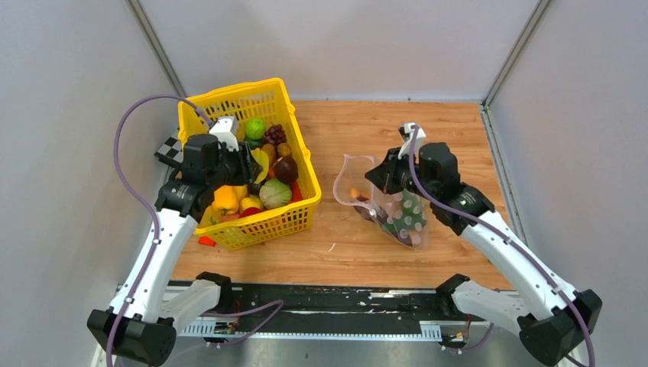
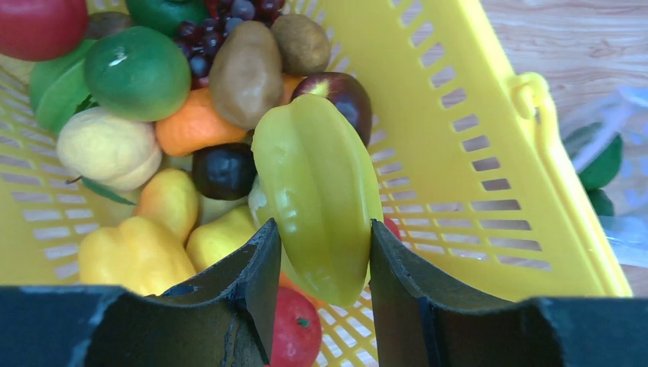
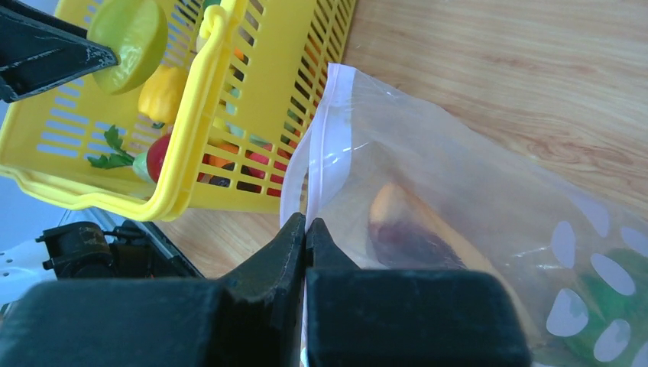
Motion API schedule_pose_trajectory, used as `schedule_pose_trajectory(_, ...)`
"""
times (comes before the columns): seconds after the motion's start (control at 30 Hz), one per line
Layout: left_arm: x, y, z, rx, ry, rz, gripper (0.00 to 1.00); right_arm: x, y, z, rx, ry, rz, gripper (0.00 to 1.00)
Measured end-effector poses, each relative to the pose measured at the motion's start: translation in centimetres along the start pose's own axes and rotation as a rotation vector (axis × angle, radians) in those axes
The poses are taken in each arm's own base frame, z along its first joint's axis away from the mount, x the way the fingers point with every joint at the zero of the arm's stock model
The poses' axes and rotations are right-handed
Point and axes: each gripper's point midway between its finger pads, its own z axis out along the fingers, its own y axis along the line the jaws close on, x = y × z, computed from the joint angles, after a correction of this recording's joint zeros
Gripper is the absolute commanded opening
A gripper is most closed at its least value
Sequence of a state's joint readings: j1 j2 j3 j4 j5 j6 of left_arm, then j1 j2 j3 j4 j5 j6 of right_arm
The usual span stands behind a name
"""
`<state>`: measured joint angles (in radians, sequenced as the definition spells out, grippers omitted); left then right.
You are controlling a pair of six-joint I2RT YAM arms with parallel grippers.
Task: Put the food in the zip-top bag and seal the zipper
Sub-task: Pick up the fake fruit from the bin.
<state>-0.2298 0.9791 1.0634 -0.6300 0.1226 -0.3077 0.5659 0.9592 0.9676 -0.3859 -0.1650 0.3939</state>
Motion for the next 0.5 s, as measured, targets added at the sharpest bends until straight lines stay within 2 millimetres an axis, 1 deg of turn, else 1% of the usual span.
schedule_pose_trajectory(0.1, -0.2, -1.0, -0.2, 0.046, -0.003, -0.005, 0.42, 0.8, 0.3, 1.4, -0.026, 0.064, 0.012, 0.00)
schedule_pose_trajectory(0.17, -0.5, -2.0, -0.4, 0.085, -0.009, -0.005, 0.42, 1.2, 0.6, 1.6, -0.041, 0.083, 0.020, 0.00)
schedule_pose_trajectory(0.27, -1.2, -3.6, -0.9, 0.152, -0.023, 0.000, 0.42, 1.0, 0.9, 1.4, -0.054, 0.078, 0.024, 0.00)
schedule_pose_trajectory(0.37, -1.8, -5.8, -1.3, 0.238, -0.045, 0.009, 0.42, 0.9, 1.0, 1.3, -0.056, 0.073, 0.032, 0.00)
schedule_pose_trajectory(0.5, -1.8, -9.3, -1.8, 0.358, -0.053, 0.034, 0.42, 0.8, 1.2, 1.0, -0.064, 0.058, 0.040, 0.00)
